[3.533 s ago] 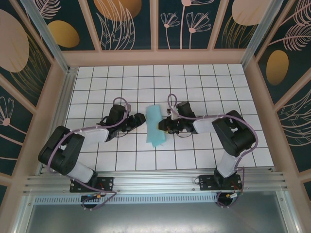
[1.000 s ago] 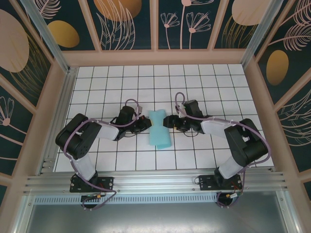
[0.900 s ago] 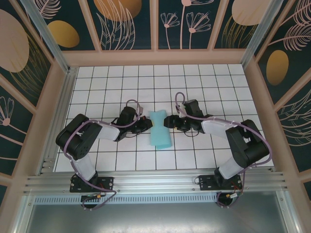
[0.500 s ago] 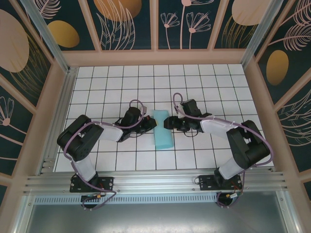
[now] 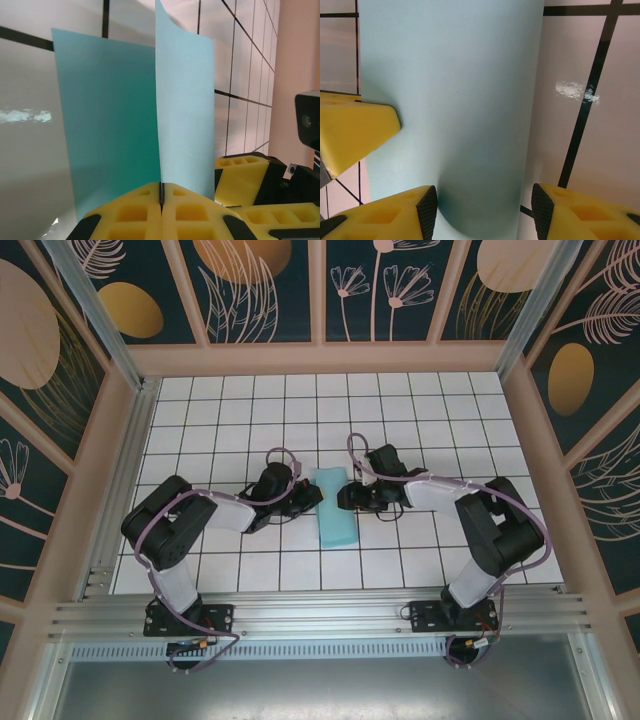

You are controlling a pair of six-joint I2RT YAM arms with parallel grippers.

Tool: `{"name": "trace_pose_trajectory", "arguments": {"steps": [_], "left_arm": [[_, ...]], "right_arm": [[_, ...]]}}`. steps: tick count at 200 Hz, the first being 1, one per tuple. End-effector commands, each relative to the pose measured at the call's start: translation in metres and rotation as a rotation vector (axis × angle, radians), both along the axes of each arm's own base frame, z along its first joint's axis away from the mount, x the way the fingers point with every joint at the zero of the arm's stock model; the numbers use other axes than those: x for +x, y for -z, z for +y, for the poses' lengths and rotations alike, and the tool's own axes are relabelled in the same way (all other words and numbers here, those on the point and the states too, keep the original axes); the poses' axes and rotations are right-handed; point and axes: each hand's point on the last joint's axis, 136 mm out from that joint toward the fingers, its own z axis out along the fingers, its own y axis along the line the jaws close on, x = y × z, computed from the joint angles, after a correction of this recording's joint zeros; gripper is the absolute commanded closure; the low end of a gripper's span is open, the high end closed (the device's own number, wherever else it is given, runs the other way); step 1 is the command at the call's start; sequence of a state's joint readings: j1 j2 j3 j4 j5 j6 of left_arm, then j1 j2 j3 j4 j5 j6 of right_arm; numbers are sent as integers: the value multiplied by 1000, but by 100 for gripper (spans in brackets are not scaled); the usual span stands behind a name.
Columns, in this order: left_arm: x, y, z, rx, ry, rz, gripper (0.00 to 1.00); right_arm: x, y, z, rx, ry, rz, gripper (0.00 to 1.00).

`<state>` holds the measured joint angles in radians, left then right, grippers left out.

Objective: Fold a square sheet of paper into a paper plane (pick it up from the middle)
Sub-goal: Fold the square sheet of paper in half at the center of the table.

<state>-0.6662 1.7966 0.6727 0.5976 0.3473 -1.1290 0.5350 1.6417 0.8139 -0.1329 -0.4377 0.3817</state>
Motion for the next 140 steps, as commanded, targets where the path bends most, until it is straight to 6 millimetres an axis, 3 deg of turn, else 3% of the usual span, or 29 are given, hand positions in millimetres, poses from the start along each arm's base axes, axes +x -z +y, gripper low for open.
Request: {"name": "trace_pose_trajectory", "arguments": {"steps": [1,82,108,140], "left_arm": [[-2,11,3,20,-22,39,100],[-6,18,6,41,-23,61,97],[-5,17,7,50,-21,55,91],[-2,13,16,117,-40,33,75]], "right_arm": [[2,0,2,-23,-29,-8,46],[-4,16,3,-78,-67,4,52],[-5,22,2,-100,-78,3,56],[-6,26,-1,-124,-77,3,58]]}}
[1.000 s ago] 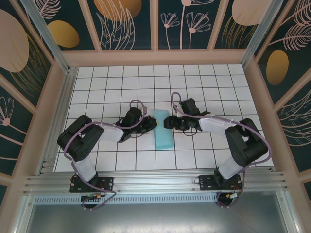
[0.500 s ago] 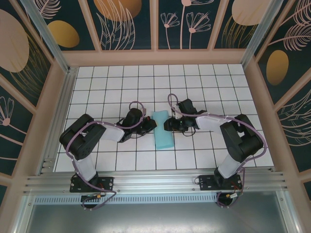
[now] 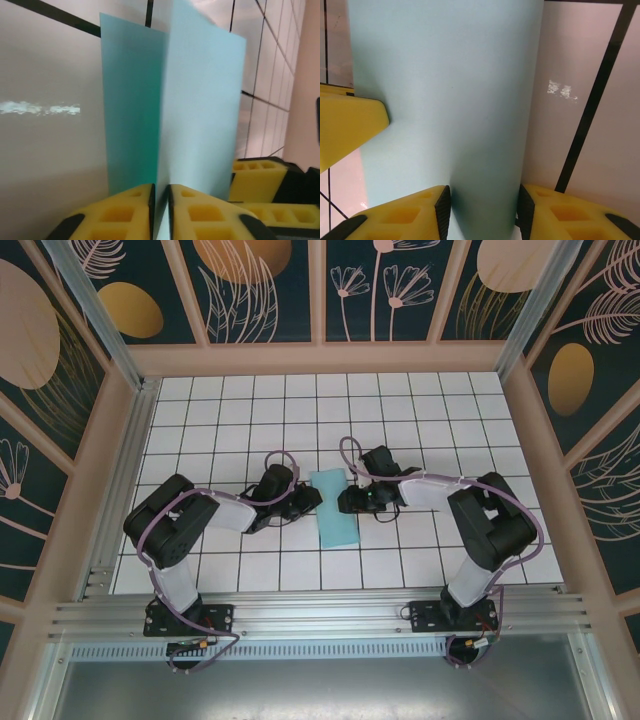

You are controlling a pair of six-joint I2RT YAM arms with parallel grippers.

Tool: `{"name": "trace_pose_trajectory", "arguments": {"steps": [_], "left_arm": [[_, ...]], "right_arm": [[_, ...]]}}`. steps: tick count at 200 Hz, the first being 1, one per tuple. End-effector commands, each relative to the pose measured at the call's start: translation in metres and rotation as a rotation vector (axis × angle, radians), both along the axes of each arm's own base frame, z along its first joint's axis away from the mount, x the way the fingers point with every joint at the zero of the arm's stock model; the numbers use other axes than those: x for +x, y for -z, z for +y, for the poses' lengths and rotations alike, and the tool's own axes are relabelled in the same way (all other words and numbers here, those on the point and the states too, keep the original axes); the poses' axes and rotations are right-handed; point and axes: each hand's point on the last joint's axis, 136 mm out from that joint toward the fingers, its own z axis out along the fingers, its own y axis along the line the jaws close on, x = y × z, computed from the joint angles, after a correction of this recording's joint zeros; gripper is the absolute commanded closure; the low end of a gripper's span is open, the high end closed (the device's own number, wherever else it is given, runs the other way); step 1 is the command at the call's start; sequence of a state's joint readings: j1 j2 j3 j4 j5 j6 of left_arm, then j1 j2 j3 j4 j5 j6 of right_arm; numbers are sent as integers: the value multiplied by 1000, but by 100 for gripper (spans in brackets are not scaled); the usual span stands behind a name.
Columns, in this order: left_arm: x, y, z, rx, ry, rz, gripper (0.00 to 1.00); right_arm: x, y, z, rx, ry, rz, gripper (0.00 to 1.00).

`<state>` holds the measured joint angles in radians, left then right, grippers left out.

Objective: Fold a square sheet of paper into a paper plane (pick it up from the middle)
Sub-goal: Fold the square sheet of paper in half at the center of the table, then hold the square sheet of paper at the center of the table.

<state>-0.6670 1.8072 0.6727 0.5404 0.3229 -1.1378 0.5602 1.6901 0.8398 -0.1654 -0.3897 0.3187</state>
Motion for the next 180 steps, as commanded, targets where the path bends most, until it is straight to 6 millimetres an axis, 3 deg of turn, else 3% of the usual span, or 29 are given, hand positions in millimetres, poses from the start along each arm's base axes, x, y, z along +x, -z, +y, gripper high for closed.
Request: {"name": "trace_pose_trajectory", "arguments": {"steps": [1,21,60,126,133,180], "left_arm": [[2,-3,9,70,-17,-17,74],[5,-8,19,136,-28,-39,68],[8,-13,32,200,-49,-55,68],[16,-13,29,217,-58,-56,69],[16,-3,29,234,-53,-38,69],[20,2,27,255,-46,-32,73]], "right_arm": [[-3,12,-2,-51,-23,14,58],[-3,14,-3,-68,-24,14,58],[-3,16,-1,-85,-37,7,59],[-10,19,4,-112,-96,-9,58],[-10,19,4,-117,-98,-9,58],[-12,20,5,-124,-128,-23,58]]}}
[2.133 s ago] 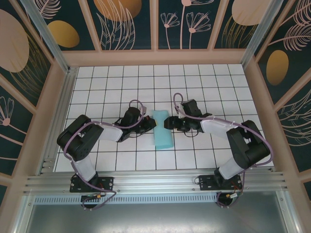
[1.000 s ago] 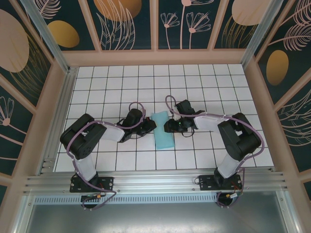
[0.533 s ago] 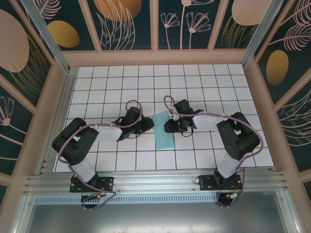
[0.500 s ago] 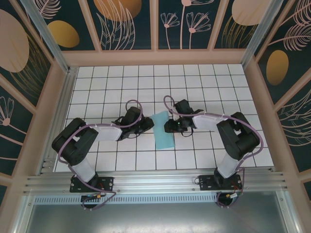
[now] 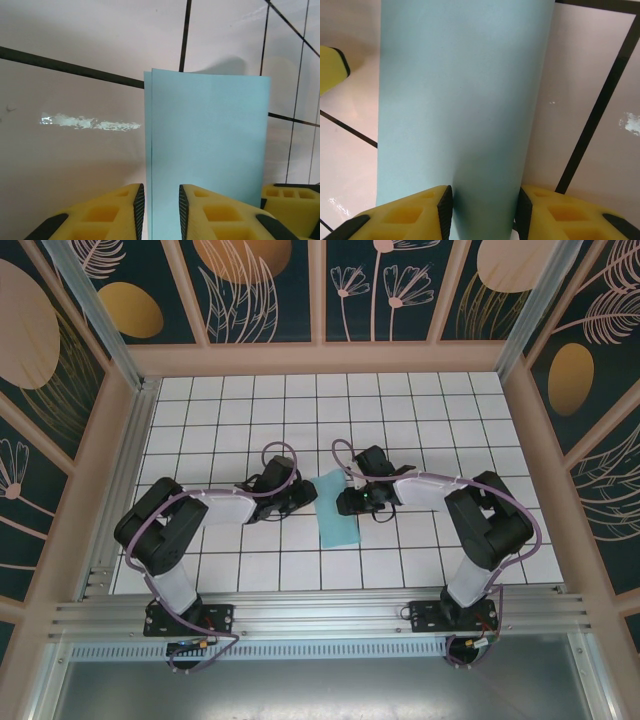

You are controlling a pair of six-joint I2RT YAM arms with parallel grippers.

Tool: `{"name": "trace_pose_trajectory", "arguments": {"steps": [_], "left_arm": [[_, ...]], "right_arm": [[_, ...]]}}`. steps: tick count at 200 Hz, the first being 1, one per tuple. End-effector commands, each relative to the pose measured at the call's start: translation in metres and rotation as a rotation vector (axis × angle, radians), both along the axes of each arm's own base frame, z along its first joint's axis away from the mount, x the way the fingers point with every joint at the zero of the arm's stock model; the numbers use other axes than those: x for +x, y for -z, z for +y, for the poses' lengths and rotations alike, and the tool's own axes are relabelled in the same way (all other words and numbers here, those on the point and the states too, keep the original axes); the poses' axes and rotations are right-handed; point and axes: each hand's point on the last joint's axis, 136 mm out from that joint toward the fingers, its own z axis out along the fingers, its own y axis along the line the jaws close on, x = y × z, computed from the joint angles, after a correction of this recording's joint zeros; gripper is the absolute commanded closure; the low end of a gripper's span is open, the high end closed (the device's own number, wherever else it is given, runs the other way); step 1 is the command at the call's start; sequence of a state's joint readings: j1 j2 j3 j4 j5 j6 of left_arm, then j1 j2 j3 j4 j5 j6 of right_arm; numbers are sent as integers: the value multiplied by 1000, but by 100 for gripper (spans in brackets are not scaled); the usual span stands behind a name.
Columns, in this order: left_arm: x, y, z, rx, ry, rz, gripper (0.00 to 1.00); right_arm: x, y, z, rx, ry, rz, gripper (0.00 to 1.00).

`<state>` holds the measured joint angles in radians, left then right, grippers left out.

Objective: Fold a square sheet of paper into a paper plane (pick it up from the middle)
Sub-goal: Hold the square sheet of paper at the center of the table.

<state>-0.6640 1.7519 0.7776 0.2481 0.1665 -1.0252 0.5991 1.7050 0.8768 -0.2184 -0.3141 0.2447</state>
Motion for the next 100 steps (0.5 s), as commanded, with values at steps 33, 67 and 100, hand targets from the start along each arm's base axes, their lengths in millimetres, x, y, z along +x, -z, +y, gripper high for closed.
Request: {"name": "trace_pose_trajectory", "arguments": {"steps": [33,67,100], "left_arm": [[5,2,5,45,-7,-7,73],[5,0,5,36,-6,-13,73],[6,-4,4,23,-9,-21,73]], "right_arm": [[-12,19,2,-57,-69,23,58],[-11,22,1,-72,-61,22,58],[-12,25,2,-85,-53,32,58]]}}
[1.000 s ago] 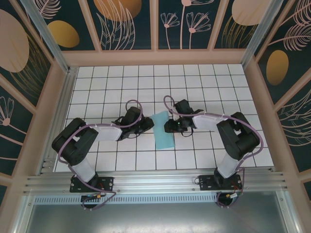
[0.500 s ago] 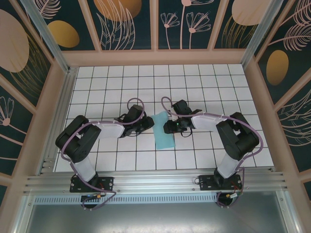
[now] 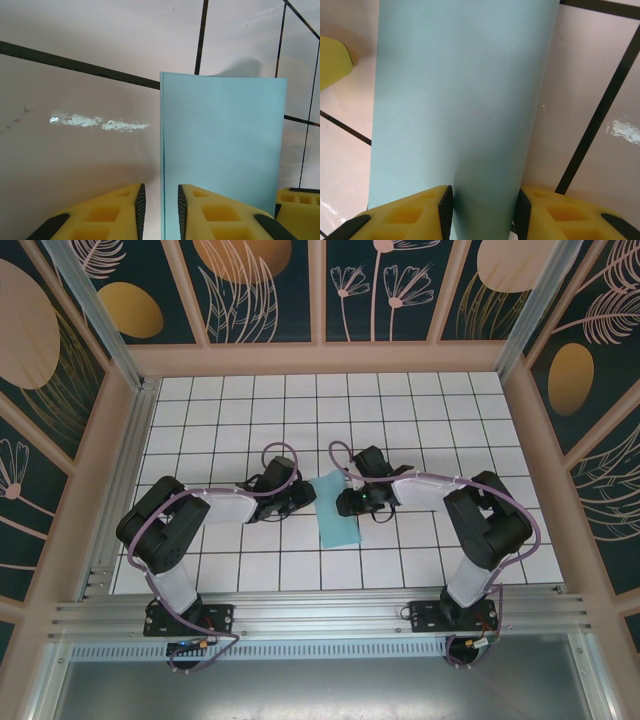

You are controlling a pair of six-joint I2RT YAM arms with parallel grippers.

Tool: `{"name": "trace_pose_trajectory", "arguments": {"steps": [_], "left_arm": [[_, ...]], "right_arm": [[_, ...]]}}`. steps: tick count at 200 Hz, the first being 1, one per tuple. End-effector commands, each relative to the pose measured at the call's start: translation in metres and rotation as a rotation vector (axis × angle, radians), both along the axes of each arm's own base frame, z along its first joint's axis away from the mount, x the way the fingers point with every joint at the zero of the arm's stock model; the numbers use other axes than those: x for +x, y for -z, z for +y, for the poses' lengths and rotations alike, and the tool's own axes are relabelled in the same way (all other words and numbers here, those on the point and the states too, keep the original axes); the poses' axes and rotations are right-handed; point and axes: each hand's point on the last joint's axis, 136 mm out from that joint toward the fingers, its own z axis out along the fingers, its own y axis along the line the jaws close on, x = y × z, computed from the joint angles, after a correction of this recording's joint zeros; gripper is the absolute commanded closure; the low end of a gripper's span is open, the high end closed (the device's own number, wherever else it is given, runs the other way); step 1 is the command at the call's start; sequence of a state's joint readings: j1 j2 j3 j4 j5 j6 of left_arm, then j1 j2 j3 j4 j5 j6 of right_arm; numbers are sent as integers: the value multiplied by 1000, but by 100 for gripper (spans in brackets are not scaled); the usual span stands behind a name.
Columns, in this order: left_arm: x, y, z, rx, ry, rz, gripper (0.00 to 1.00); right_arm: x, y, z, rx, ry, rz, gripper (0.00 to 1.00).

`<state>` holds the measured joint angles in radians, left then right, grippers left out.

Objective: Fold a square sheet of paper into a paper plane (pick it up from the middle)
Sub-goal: Hold the square sheet of paper at the center of the table.

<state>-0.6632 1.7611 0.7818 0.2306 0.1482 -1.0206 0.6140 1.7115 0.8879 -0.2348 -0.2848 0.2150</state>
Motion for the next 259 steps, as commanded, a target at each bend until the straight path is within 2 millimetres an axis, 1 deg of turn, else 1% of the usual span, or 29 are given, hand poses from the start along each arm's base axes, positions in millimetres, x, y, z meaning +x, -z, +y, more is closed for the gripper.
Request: {"name": "trace_pose_trajectory", "arguments": {"steps": [1,88,135,170,210,259], "left_arm": [[6,-10,0,-3,1,-29,73],[7,-16,-2,-18,6,-43,73],[13,-35,-18,-98,42,-90,73],[15,-30,-23,-100,56,-76,74],[15,-28,-30,-118,82,-64,75],[13,-15,-33,-108,101,-26,75]], "right_arm": [[-11,23,1,-54,-22,53,58],[-16,32,0,-79,-23,71,58],[-16,33,-2,-95,-32,55,58],[-16,34,-3,-105,-33,49,58],[-16,35,-3,-115,-41,45,57],[-16,36,-3,-118,-45,40,57]]}}
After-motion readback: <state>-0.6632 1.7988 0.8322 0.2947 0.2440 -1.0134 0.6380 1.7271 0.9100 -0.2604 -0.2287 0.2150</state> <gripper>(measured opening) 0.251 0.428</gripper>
